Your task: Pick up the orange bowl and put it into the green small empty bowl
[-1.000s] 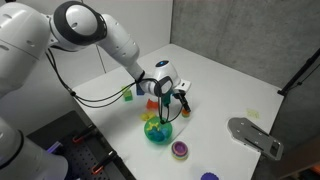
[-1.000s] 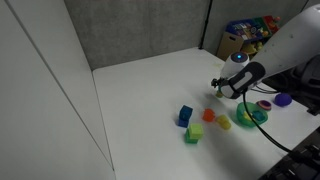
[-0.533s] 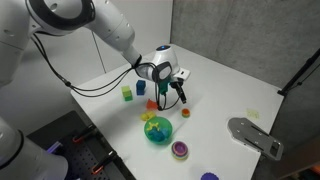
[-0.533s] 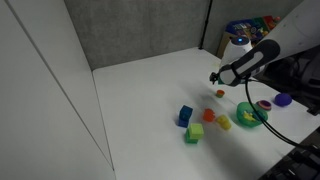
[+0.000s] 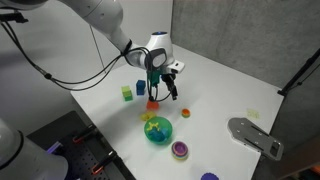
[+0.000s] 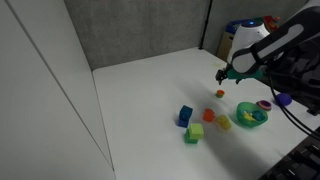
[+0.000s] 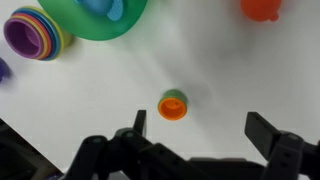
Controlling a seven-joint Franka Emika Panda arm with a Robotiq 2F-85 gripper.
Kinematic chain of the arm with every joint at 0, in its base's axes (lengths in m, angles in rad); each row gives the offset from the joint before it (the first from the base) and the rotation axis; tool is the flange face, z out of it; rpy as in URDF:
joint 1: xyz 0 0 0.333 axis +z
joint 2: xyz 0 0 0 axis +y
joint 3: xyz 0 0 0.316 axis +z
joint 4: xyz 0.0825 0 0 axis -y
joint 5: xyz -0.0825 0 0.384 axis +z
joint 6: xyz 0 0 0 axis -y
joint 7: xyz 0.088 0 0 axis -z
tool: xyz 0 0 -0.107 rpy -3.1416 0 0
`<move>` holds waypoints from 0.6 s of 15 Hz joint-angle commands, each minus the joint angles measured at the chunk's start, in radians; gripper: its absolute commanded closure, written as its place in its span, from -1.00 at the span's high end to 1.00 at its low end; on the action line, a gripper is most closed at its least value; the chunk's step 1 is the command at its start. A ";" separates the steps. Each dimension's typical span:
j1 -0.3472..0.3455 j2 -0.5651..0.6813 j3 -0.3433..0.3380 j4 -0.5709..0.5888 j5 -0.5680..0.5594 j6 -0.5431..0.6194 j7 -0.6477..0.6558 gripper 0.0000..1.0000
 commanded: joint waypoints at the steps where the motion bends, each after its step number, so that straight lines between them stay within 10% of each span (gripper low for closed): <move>1: -0.058 -0.200 0.066 -0.146 -0.069 -0.080 -0.038 1.00; 9: -0.219 -0.566 0.234 -0.364 -0.104 -0.313 -0.169 1.00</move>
